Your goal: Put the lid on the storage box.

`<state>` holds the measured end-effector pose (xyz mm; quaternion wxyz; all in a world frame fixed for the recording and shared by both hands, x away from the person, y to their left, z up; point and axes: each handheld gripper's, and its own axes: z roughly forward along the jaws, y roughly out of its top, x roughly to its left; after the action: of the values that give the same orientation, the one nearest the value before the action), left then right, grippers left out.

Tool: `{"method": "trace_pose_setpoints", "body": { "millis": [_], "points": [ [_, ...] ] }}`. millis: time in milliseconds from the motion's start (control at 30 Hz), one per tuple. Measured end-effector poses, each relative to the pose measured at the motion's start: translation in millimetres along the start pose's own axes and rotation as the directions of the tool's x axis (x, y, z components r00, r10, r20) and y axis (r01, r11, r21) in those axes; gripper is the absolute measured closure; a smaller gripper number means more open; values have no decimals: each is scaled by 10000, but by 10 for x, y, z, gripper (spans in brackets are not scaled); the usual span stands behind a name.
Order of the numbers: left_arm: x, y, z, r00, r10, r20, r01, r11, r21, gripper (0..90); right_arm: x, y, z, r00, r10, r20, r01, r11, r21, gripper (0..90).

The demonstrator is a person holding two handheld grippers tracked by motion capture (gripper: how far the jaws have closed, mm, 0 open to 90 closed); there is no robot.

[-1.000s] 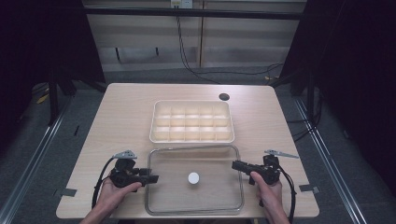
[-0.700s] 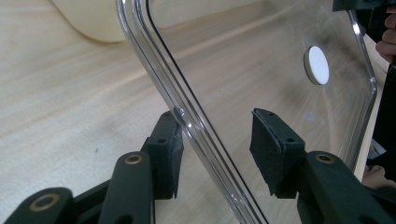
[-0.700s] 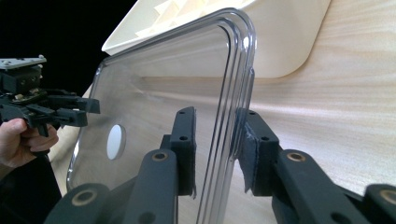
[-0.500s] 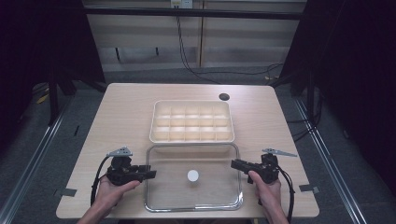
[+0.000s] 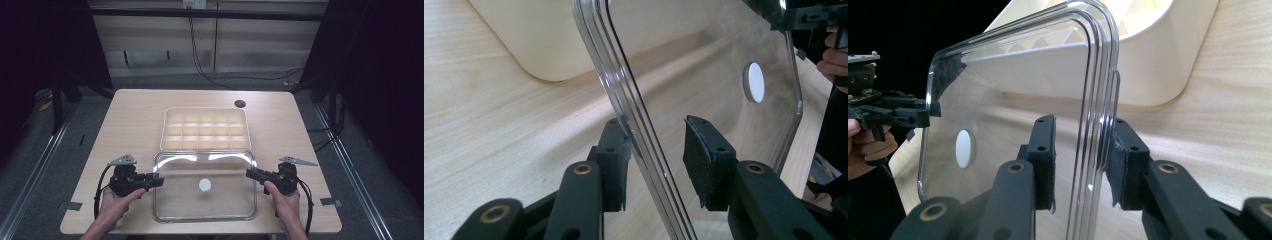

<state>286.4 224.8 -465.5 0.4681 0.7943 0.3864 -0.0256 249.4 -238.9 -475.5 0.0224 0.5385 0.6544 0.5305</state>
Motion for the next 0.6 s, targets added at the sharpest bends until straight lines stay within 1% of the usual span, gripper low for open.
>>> {"method": "trace_pose_setpoints", "body": {
  "millis": [33, 133, 167, 200, 233, 367, 600],
  "points": [
    [0, 4, -10, 9999, 134, -33, -134, 9999, -9, 633, 4, 4, -1, 10000, -14, 9, 14, 10000, 6, 675],
    [-6, 7, -19, 9998, 171, -30, -172, 9998, -78, 638, 31, 14, -5, 9999, -68, 116, 68, 10000, 3, 669],
    [-7, 7, -20, 9999, 157, -29, -157, 9998, -96, 640, 55, 23, -6, 9994, -202, 264, 200, 9998, 49, 662],
    [-5, 10, -26, 9998, 202, -23, -202, 9997, -111, 640, 55, 23, -6, 9994, -202, 264, 200, 9998, 49, 662],
    [-11, 14, -31, 9999, 154, 2, -154, 9997, -172, 650, 73, 32, -4, 9987, -323, 399, 320, 9995, 80, 654],
    [-24, 40, -61, 9997, 250, 29, -249, 9991, -330, 668, 86, 59, -8, 9985, -257, 483, 256, 9997, 20, 653],
    [-62, 72, -113, 9993, 366, -60, -369, 9974, -613, 684, 126, 88, -34, 9984, -299, 473, 306, 9994, -152, 660]
  ]
}}
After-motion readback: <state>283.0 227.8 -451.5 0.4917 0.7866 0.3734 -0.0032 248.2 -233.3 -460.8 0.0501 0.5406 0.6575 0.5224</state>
